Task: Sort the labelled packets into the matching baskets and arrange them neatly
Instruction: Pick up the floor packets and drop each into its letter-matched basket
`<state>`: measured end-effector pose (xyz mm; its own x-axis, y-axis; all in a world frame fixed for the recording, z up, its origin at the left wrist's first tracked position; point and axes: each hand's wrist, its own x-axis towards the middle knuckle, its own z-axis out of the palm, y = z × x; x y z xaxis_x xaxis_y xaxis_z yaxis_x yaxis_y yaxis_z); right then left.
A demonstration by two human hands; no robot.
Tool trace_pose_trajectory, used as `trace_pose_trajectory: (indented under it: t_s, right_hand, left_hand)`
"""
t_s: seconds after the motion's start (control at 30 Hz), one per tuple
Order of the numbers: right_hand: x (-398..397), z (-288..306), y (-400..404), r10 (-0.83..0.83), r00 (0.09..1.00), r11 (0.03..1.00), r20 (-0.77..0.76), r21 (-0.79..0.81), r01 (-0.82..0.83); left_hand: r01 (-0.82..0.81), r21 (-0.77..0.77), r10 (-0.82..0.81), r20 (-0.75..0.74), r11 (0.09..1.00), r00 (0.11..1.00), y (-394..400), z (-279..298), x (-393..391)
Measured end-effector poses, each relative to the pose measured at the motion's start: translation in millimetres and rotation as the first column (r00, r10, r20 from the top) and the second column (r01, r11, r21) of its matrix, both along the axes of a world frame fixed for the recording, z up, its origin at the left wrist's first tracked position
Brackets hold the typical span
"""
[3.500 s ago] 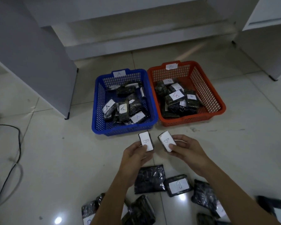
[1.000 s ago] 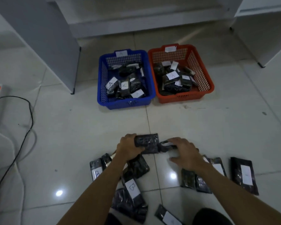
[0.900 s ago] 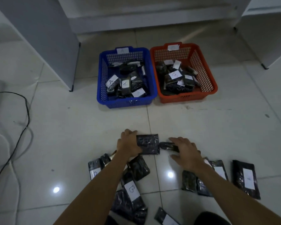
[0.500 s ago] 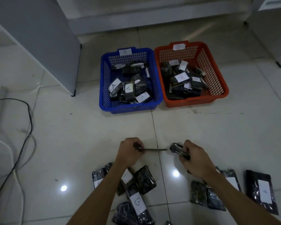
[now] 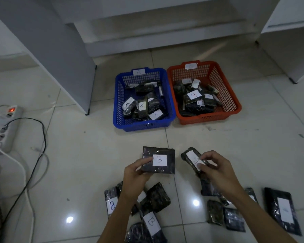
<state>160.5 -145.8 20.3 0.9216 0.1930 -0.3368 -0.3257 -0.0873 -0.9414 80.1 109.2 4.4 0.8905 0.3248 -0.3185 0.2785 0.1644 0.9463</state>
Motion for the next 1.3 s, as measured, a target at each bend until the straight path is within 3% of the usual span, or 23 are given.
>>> trace_pose_trajectory:
  t_s: [0.1,0.37,0.5,0.57,0.67,0.77,0.9,1.0,1.13,1.3]
  right_hand:
    - [3.6,6.1,2.9,-0.085,0.992,0.992,-0.094,0.089,0.093]
    - [15.0,1.5,1.3,-0.166,0.98,0.979,-0.11,0.103,0.178]
    - [42.2,-8.4,-7.6,-0.329,0.934,0.933,-0.14,0.103,0.344]
    - [71.0,-6.2,-16.2,-0.394,0.912,0.911,-0.116,0.083,0.404]
    - [129.4,8.1,-29.9,-0.467,0.884,0.884,0.002,0.019,0.467]
    - [193.0,14.1,-39.8,-0.458,0.884,0.872,0.095,-0.141,0.468]
    - [247.9,11.2,-37.7,-0.316,0.921,0.792,0.227,-0.472,0.388]
    - [271.6,2.5,-26.9,-0.181,0.967,0.778,0.179,-0.575,0.252]
    - [290.8,-17.5,-20.8,-0.164,0.985,0.783,0.045,-0.602,0.157]
    - [291.9,-27.0,-25.1,-0.126,0.992,0.771,0.029,-0.626,0.117]
  left_hand:
    - [-0.08,-0.101,0.08,-0.012,0.992,0.997,-2.4,12.0,0.1]
    - [-0.195,-0.066,0.198,0.033,0.978,0.98,-10.7,14.5,4.0]
    - [-0.268,-0.085,0.268,-0.01,0.96,0.963,-22.3,26.4,47.9]
    - [-0.228,-0.079,0.231,0.03,0.97,0.972,-27.4,40.4,88.7]
    - [-0.145,0.011,0.143,0.097,0.989,0.985,-36.2,56.9,160.9]
    - [-0.103,0.062,0.096,0.114,0.993,0.989,-44.3,58.5,238.4]
    - [-0.145,-0.111,0.147,0.018,0.983,0.989,-62.9,43.8,337.8]
    - [-0.06,0.14,0.072,-0.083,0.988,0.994,-67.4,28.5,398.5]
    - [0.065,0.509,0.041,-0.194,0.859,0.98,-64.7,22.3,442.5]
    - [0.113,0.682,0.101,-0.265,0.723,0.959,-75.2,24.5,439.0]
